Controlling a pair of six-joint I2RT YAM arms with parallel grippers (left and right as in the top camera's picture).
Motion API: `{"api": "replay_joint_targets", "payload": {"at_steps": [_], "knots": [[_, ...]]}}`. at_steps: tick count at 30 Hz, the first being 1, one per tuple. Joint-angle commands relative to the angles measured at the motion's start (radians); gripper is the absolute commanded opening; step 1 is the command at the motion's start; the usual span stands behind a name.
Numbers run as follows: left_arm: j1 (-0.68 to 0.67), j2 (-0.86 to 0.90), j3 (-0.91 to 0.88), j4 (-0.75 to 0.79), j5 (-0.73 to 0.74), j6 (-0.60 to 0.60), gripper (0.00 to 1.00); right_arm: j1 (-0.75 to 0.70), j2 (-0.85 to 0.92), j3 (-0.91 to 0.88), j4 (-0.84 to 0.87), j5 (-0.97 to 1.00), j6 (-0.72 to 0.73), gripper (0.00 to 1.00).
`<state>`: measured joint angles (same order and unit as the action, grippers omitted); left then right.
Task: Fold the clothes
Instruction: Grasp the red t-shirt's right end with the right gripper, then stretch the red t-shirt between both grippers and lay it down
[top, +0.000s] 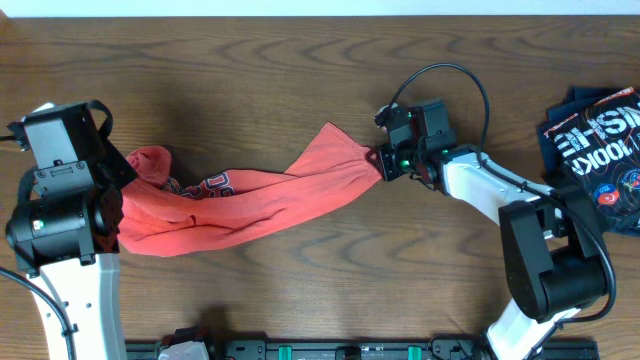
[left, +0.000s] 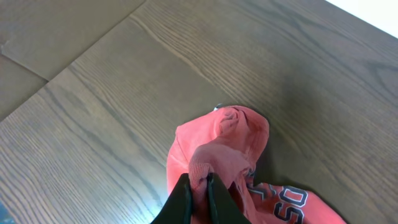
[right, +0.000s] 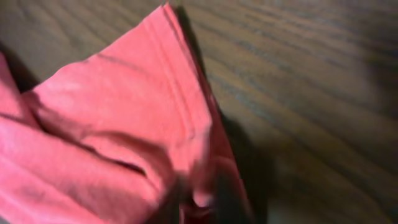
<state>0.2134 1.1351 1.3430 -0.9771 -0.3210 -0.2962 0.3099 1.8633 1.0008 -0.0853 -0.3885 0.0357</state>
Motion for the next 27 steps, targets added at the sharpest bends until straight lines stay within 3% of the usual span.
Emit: {"api": "replay_joint_targets", "payload": {"at_steps": [1, 8, 14, 18, 23, 27], "knots": [[0.005, -0.001, -0.005, 0.025, -0.01, -0.017, 0.06, -0.019, -0.032, 0.04, -0.01, 0.071, 0.047, 0.01], [0.005, 0.001, -0.005, 0.189, 0.009, -0.02, 0.06, -0.117, -0.193, 0.235, -0.189, 0.223, 0.046, 0.01], [0.005, 0.06, -0.005, 0.74, 0.233, -0.019, 0.06, -0.253, -0.228, 0.559, -0.209, 0.313, 0.046, 0.01], [0.005, 0.087, 0.01, 0.961, 0.291, -0.026, 0.05, -0.321, -0.228, 0.743, -0.287, 0.314, 0.045, 0.01], [0.005, 0.069, 0.055, 0.896, 0.418, -0.04, 0.06, -0.365, -0.23, 0.895, -0.499, 0.314, -0.001, 0.01], [0.005, 0.011, 0.055, 0.612, 0.57, -0.039, 0.06, -0.365, -0.23, 0.921, -0.815, 0.345, -0.025, 0.01]]}}
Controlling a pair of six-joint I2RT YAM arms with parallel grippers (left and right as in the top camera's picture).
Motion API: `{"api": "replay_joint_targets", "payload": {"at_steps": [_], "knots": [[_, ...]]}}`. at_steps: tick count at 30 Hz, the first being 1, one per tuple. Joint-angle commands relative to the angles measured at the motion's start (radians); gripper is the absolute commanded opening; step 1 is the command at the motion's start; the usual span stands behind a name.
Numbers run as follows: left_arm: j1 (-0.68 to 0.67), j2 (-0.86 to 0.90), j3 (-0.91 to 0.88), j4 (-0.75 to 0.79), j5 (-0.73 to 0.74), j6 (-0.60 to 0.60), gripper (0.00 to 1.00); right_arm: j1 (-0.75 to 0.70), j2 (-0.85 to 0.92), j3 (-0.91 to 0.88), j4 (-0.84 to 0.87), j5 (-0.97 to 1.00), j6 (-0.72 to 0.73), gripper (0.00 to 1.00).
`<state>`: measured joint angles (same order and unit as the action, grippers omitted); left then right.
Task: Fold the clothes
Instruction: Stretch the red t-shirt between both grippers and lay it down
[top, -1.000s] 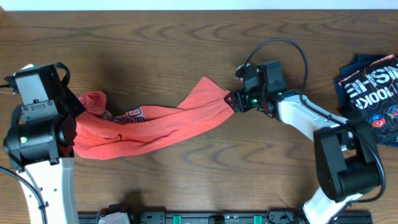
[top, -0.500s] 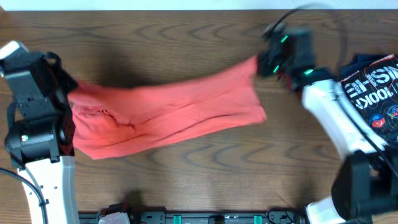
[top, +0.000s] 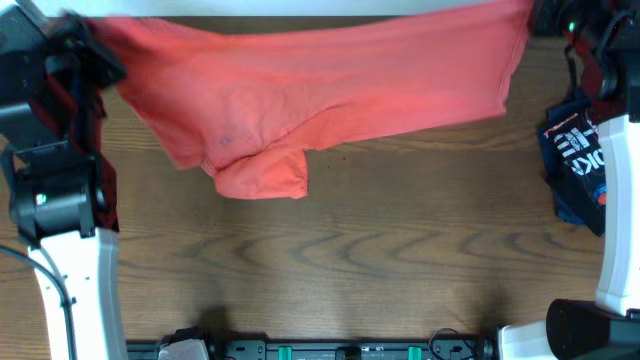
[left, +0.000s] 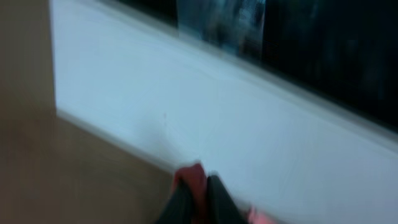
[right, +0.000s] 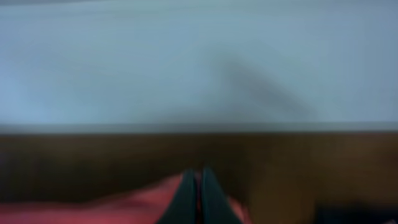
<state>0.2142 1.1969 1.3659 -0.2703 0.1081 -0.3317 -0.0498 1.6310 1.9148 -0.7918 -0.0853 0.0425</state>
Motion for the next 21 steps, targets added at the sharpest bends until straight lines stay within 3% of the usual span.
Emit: {"api": "replay_joint_targets", "payload": {"at_steps": [1, 6, 9, 15, 21], "knots": [[0.004, -0.061, 0.032, -0.18, 0.172, -0.003, 0.06, -0.005, 0.006, 0.003, -0.188, 0.063, -0.032, 0.01], [0.002, -0.072, 0.028, -0.669, 0.251, -0.003, 0.06, -0.02, 0.025, -0.08, -0.553, 0.18, -0.029, 0.01], [-0.005, -0.052, -0.008, -0.85, 0.251, -0.003, 0.06, -0.035, 0.028, -0.183, -0.639, 0.206, -0.028, 0.01], [-0.029, -0.001, -0.075, -0.968, 0.251, 0.077, 0.06, -0.052, 0.028, -0.367, -0.596, 0.19, -0.002, 0.01], [-0.044, 0.007, -0.08, -0.976, 0.284, 0.076, 0.06, -0.052, 0.028, -0.396, -0.579, 0.177, -0.002, 0.01]]}}
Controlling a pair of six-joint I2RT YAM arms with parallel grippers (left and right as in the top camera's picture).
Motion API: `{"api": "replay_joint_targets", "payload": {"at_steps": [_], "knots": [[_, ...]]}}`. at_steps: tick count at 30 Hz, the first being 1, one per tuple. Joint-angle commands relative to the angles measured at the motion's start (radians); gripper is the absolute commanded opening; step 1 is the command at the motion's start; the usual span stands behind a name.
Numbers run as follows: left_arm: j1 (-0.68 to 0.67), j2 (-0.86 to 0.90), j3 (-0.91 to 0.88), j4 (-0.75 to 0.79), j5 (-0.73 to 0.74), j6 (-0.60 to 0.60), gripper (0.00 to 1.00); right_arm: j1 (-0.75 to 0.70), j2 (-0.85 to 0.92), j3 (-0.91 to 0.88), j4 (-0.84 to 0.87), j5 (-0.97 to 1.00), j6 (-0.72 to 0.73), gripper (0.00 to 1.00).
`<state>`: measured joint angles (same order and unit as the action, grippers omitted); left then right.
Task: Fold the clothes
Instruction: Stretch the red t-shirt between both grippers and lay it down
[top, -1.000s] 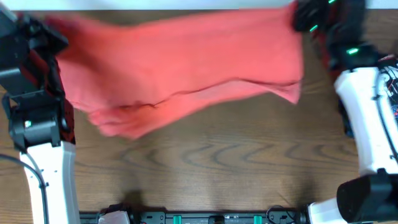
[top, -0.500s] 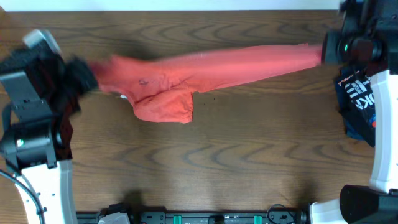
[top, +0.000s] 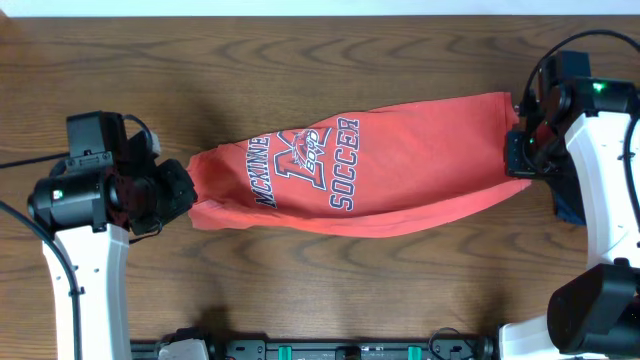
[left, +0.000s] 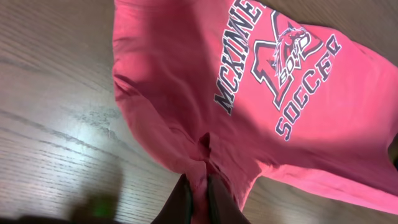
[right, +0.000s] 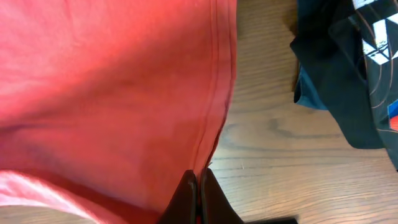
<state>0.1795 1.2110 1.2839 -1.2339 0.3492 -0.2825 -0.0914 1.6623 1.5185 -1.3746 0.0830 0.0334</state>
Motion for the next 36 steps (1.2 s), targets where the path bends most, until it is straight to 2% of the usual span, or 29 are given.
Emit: {"api": "replay_joint_targets", "payload": {"at_steps": [1, 7, 11, 16, 20, 27, 28, 30, 32, 34, 36], "knots": [[-0.018, -0.007, 0.001, -0.027, 0.074, 0.027, 0.06, -0.013, -0.003, 0.0, 0.005, 0.017, 0.009, 0.01], [-0.136, -0.007, -0.018, -0.128, 0.123, 0.018, 0.06, -0.028, -0.003, 0.0, 0.022, 0.052, 0.042, 0.01], [-0.224, -0.006, -0.04, -0.135, 0.117, 0.018, 0.06, -0.054, -0.003, 0.0, 0.032, 0.126, 0.075, 0.01], [-0.279, -0.002, -0.107, -0.106, -0.069, -0.085, 0.06, -0.088, -0.003, 0.0, 0.032, 0.209, 0.121, 0.01], [-0.283, -0.002, -0.209, 0.055, -0.105, -0.123, 0.06, -0.095, -0.003, 0.0, 0.035, 0.208, 0.12, 0.01], [-0.283, 0.056, -0.319, 0.523, -0.104, -0.143, 0.06, -0.095, -0.003, 0.0, 0.035, 0.205, 0.119, 0.01], [-0.284, 0.074, -0.319, 0.548, -0.1, -0.144, 0.13, -0.095, -0.003, 0.0, 0.034, 0.205, 0.119, 0.01], [-0.284, 0.111, -0.319, 0.554, -0.069, -0.164, 0.43, -0.095, -0.003, 0.0, 0.032, 0.205, 0.118, 0.01], [-0.284, 0.146, -0.319, 0.51, -0.023, -0.164, 0.64, -0.095, -0.003, 0.0, 0.031, 0.205, 0.116, 0.01], [-0.284, 0.171, -0.319, 0.444, -0.018, -0.165, 0.73, -0.095, -0.003, 0.0, 0.032, 0.205, 0.115, 0.01], [-0.28, 0.185, -0.319, 0.392, -0.027, -0.164, 0.75, -0.095, -0.003, 0.0, 0.032, 0.205, 0.115, 0.01]]}}
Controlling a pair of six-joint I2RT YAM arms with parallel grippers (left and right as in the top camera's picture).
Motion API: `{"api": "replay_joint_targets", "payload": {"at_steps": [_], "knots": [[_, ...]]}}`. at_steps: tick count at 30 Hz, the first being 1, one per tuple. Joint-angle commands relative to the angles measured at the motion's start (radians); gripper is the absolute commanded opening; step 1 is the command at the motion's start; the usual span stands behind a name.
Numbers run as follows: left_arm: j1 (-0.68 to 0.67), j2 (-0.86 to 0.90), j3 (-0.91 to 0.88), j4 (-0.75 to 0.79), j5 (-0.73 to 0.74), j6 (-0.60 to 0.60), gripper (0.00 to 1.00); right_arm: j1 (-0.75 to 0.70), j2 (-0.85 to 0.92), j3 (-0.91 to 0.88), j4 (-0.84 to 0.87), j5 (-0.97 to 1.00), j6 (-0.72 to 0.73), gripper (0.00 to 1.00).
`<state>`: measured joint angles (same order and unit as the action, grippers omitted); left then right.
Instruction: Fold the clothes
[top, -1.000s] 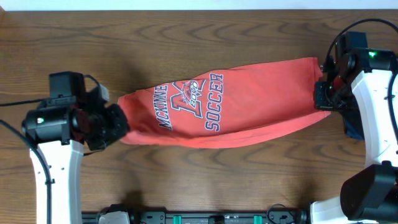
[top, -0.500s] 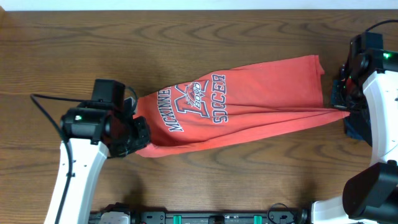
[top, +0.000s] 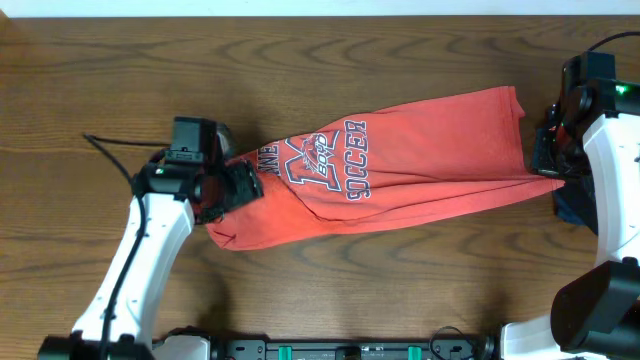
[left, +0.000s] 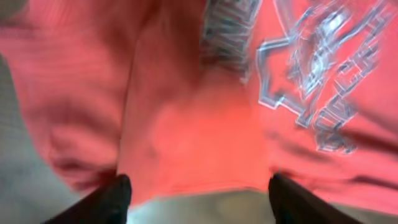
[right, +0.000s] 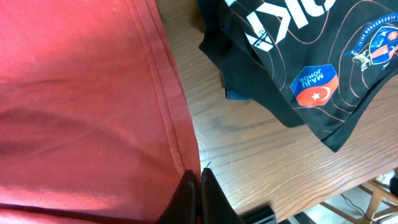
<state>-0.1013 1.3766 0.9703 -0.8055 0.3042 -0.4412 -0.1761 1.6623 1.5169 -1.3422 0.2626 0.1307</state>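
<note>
A red shirt (top: 400, 170) printed "McKinney Soccer" lies stretched across the wooden table (top: 300, 60), print side up, with its left end bunched. My left gripper (top: 240, 190) hovers over that left end. In the left wrist view it (left: 202, 199) is open, fingers wide apart, with the red cloth (left: 186, 112) just beyond them. My right gripper (top: 547, 165) is at the shirt's right end. The right wrist view shows it (right: 194, 190) shut on the hem of the red shirt (right: 81, 93).
A dark printed garment (right: 292, 56) lies crumpled on the table just right of the red hem. In the overhead view it (top: 568, 208) is mostly covered by my right arm. The table's far edge runs along the top.
My left gripper, then shut on the shirt's left end, is now open and sits further right over that end. The left end now lies bunched on the table. The right gripper still holds the hem.
The shirt first lay bunched in a strip, with a gripper shut on each end. It was then held spread out, up near the far edge. After that it lay across the table, print up, both ends held. Now the left end is released.
</note>
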Motion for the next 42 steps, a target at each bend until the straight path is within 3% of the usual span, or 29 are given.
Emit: {"api": "replay_joint_targets", "payload": {"at_steps": [1, 6, 14, 21, 27, 32, 35, 42], "knots": [[0.001, 0.023, -0.005, -0.047, 0.004, -0.005, 0.77, -0.011, -0.003, 0.002, 0.001, 0.025, 0.018, 0.01], [0.001, 0.026, -0.005, -0.047, -0.127, 0.066, 0.79, -0.011, -0.003, 0.002, 0.004, 0.025, 0.018, 0.01], [0.001, 0.095, -0.011, -0.05, -0.14, 0.111, 0.76, -0.011, -0.003, 0.002, 0.002, 0.025, 0.018, 0.01], [-0.001, 0.2, -0.016, -0.05, -0.065, 0.138, 0.55, -0.011, -0.003, 0.002, 0.002, 0.025, 0.018, 0.01], [-0.001, 0.248, -0.018, -0.047, -0.066, 0.154, 0.54, -0.011, -0.003, 0.002, 0.001, 0.026, 0.018, 0.01], [-0.001, 0.269, -0.018, -0.047, -0.057, 0.153, 0.34, -0.011, -0.003, 0.002, 0.0, 0.026, 0.018, 0.01], [-0.001, 0.267, -0.018, -0.044, -0.057, 0.154, 0.06, -0.011, -0.003, 0.002, 0.0, 0.026, 0.018, 0.01], [0.0, 0.245, 0.003, -0.064, -0.058, 0.202, 0.06, -0.011, -0.003, 0.002, 0.0, 0.025, 0.018, 0.01]]}}
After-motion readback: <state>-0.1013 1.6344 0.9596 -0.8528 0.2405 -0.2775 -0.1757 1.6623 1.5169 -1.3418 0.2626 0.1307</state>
